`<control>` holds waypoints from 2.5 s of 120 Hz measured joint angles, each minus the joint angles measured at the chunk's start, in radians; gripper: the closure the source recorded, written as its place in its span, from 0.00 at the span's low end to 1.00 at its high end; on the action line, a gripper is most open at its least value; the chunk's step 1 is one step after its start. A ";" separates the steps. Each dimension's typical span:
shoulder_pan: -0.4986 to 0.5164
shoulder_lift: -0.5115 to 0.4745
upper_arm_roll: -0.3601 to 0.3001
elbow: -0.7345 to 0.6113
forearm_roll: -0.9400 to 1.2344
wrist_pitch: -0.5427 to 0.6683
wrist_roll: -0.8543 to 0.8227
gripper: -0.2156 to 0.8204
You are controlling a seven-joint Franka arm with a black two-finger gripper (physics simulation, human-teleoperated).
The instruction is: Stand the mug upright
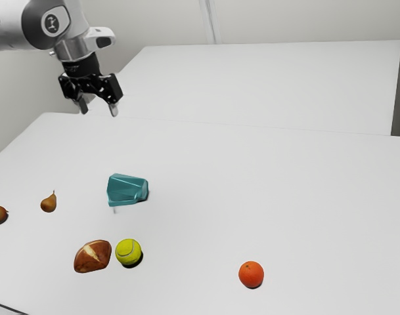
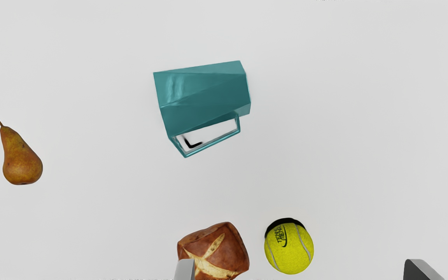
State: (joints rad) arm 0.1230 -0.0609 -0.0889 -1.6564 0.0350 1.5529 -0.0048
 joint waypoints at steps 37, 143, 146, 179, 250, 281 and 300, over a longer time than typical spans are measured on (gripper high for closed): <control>0.192 0.029 0.000 -0.015 -0.119 0.019 0.068 0.23; 0.453 0.183 0.001 -0.333 -0.681 0.308 0.544 0.23; 0.456 0.189 0.001 -0.336 -0.696 0.314 0.560 0.23; 0.470 0.263 0.001 -0.353 -0.813 0.346 0.711 0.23; 0.469 0.368 -0.002 -0.383 -0.992 0.336 0.932 0.23; 0.469 0.391 -0.003 -0.388 -1.037 0.322 1.001 0.28; 0.468 0.393 -0.003 -0.392 -1.048 0.316 1.031 0.53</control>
State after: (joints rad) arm 0.5911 0.3324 -0.0920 -2.0480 -1.0134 1.8690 1.0258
